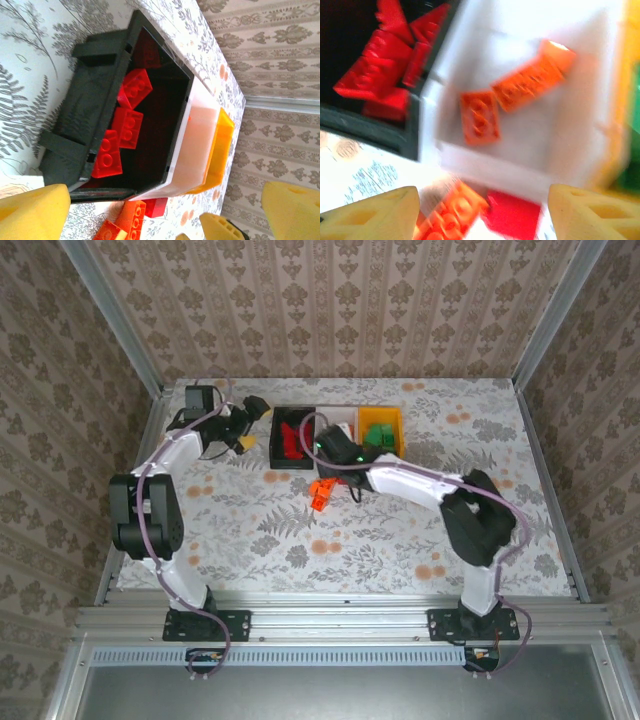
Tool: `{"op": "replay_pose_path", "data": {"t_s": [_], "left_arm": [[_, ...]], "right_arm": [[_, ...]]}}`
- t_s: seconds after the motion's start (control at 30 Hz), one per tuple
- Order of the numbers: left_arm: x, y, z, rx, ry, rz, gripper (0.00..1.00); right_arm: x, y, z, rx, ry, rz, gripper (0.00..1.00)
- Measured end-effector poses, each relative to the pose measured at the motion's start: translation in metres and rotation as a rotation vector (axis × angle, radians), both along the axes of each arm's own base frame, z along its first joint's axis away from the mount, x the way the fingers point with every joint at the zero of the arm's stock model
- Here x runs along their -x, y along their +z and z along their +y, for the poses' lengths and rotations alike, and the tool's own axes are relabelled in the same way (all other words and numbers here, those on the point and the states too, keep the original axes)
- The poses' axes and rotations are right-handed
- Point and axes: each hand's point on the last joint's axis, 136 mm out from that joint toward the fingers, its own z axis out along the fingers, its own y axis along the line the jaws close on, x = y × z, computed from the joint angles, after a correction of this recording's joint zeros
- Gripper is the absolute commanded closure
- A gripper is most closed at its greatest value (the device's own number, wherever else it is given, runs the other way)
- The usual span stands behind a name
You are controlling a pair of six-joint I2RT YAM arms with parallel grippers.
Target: Sort the legos into containers by color
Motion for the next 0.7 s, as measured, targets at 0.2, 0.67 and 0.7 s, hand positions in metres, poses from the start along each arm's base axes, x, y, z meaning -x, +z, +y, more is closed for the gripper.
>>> {"op": "replay_pose_path", "data": {"t_s": [0.2,0.67,0.7], "left_arm": [[0.007,0.0,-0.019,0.0,-0.042,0.001,0.0],[0.011,-0.002,-0.026,-0.003,-0.057,0.009,0.0],[0.011,-0.002,-0.026,-0.003,-0.057,0.009,0.0]], "right_arm": [[0.015,-0.021,-0.025,-0.053,-0.117,0.044,0.24],[0.002,-0.071,-0.03,-0.165,-0.208,0.163,0.25],[0.0,-0.07,-0.028,-0.173,-0.206,0.162,0.25]]}}
